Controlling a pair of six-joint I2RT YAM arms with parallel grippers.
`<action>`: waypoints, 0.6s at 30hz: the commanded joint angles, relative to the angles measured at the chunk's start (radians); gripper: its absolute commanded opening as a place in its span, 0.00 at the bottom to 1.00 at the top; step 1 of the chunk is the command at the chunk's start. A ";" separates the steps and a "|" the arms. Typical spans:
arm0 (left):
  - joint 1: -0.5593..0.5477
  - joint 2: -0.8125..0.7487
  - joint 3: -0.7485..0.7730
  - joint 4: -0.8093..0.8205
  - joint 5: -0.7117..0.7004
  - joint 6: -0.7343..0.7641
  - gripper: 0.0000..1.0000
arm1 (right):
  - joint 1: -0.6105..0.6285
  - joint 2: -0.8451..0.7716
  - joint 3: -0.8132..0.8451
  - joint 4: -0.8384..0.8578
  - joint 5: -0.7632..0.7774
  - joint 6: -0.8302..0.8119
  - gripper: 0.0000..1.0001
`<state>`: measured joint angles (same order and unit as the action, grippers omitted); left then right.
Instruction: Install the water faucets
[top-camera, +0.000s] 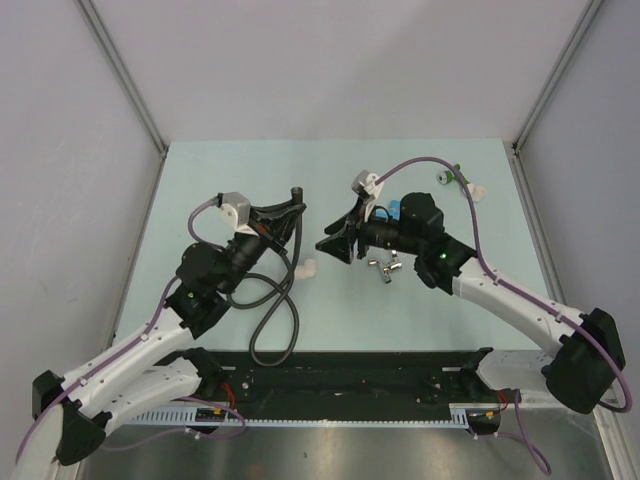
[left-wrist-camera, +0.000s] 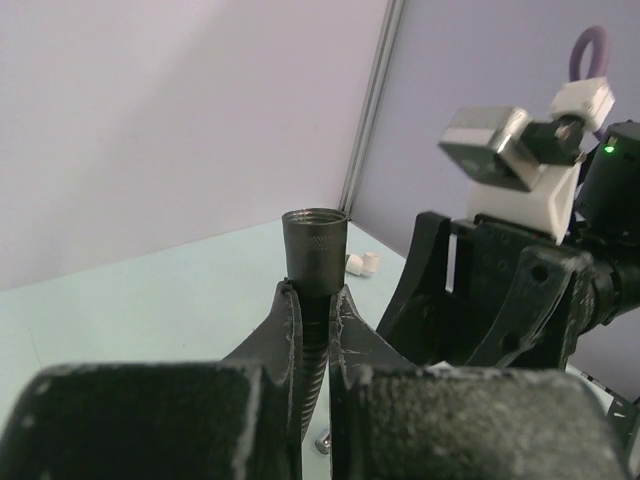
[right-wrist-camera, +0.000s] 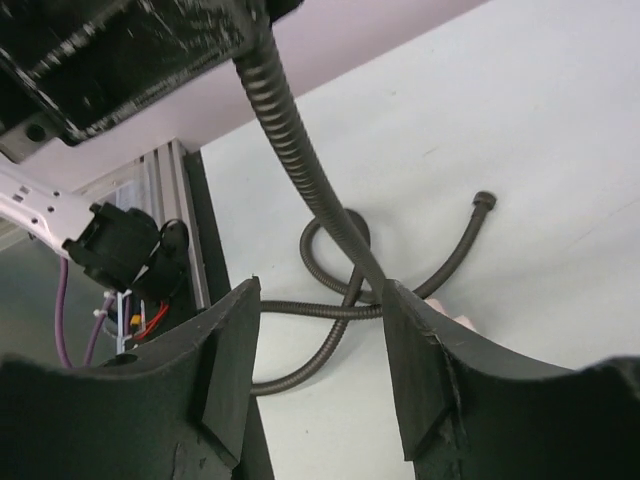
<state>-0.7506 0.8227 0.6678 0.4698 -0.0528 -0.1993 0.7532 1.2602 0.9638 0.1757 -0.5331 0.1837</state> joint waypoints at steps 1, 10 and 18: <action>0.000 -0.011 0.046 0.063 0.010 -0.017 0.00 | -0.025 -0.068 0.010 0.022 -0.015 -0.007 0.58; -0.001 0.001 0.069 0.036 0.096 -0.006 0.00 | -0.038 -0.090 0.010 0.191 -0.013 0.063 0.62; -0.001 0.015 0.082 0.010 0.165 0.020 0.00 | -0.061 -0.142 0.009 0.309 0.008 0.131 0.60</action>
<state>-0.7506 0.8318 0.6968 0.4530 0.0521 -0.2008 0.6975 1.1625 0.9630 0.3569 -0.5419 0.2745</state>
